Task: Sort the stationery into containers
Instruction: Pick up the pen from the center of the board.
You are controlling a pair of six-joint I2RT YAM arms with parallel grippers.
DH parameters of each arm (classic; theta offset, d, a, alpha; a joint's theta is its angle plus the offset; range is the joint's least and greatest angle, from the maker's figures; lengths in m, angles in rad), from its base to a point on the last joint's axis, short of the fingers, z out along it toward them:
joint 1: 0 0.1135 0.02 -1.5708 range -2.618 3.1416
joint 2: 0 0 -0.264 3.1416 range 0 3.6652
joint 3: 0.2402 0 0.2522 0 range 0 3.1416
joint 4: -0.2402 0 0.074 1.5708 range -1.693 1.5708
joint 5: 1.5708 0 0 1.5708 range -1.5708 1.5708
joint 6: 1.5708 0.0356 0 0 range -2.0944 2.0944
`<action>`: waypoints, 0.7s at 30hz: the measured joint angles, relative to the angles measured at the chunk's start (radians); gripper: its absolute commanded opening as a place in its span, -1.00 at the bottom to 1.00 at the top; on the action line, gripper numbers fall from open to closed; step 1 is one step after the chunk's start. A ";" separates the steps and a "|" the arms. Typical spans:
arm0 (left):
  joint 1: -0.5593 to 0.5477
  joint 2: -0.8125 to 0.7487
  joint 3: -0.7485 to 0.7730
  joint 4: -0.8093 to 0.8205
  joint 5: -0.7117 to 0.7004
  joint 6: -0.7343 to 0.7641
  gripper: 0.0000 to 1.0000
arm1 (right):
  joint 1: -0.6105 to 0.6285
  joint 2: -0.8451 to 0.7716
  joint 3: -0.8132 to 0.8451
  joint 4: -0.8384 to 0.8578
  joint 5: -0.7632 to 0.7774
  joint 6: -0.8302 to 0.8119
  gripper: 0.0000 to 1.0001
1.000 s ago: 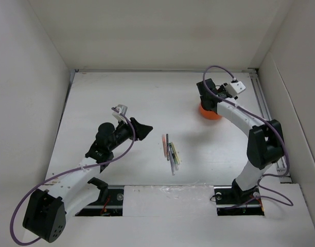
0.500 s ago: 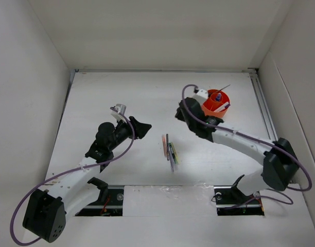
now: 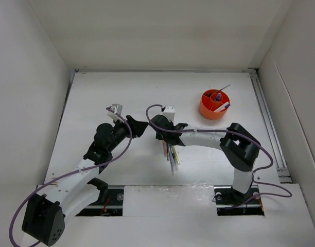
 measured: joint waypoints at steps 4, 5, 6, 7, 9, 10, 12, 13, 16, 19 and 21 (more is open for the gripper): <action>0.000 0.000 0.000 -0.003 -0.004 0.000 0.02 | -0.003 0.056 0.035 -0.034 0.029 0.010 -0.29; 0.000 0.001 0.000 -0.004 -0.004 0.000 0.02 | -0.003 0.068 0.038 -0.042 0.034 0.013 -0.29; 0.000 0.002 0.000 -0.005 -0.004 0.000 0.02 | -0.003 0.076 0.040 -0.050 0.040 0.016 -0.29; 0.000 0.002 0.000 -0.006 -0.004 0.000 0.02 | -0.003 0.084 0.044 -0.056 0.052 0.018 -0.29; 0.000 0.002 0.000 -0.010 -0.005 0.004 0.02 | -0.003 0.095 0.049 -0.065 0.058 0.021 -0.29; 0.000 0.003 0.000 -0.016 -0.008 0.004 0.02 | -0.003 0.100 0.050 -0.072 0.059 0.024 -0.29; 0.000 0.007 0.000 -0.024 -0.011 0.006 0.02 | -0.003 0.106 0.053 -0.082 0.061 0.029 -0.32; 0.000 0.008 0.000 -0.027 -0.011 0.007 0.02 | -0.003 0.108 0.055 -0.085 0.062 0.030 -0.32; 0.000 0.008 0.000 -0.030 -0.014 0.009 0.02 | -0.003 0.112 0.060 -0.097 0.063 0.032 -0.43; 0.000 0.009 0.000 -0.030 -0.019 0.011 0.02 | -0.003 0.115 0.066 -0.103 0.062 0.037 -0.76; 0.001 0.009 0.000 -0.030 -0.022 0.011 0.02 | -0.003 0.119 0.073 -0.105 0.062 0.040 -0.88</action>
